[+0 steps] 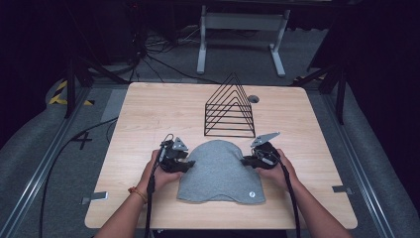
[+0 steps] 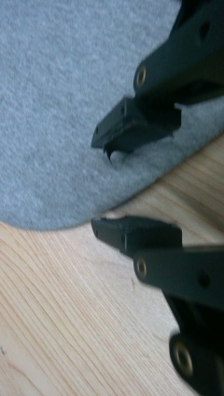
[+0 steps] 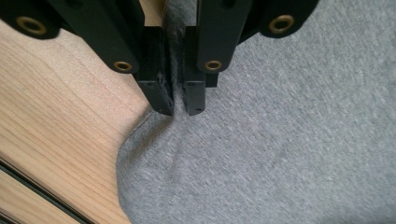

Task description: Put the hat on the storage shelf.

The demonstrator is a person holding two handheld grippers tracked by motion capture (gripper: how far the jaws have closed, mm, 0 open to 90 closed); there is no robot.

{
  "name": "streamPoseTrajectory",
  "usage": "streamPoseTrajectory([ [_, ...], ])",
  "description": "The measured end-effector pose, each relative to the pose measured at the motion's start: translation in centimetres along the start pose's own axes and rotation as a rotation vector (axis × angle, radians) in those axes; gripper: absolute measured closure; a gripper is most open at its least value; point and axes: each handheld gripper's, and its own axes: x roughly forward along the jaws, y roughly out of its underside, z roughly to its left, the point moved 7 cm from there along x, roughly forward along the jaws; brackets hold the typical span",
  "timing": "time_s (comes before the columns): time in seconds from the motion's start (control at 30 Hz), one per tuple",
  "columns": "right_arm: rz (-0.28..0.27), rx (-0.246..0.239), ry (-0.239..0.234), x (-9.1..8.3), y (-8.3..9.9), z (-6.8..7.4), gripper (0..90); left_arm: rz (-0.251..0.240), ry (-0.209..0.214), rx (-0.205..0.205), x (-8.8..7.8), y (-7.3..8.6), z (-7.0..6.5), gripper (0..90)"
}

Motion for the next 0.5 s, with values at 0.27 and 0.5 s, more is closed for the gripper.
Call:
streamPoseTrajectory([
  [0.27, -0.032, -0.017, 0.012, -0.8, 0.0, 0.2, 85.3, -0.005, 0.047, 0.010, -0.1, -0.2, -0.4, 85.8],
  [0.5, -0.087, -0.050, 0.061, -2.8, -0.7, 0.4, 85.3, -0.057, 0.042, 0.046, -1.3, -1.8, -1.0, 86.8],
])
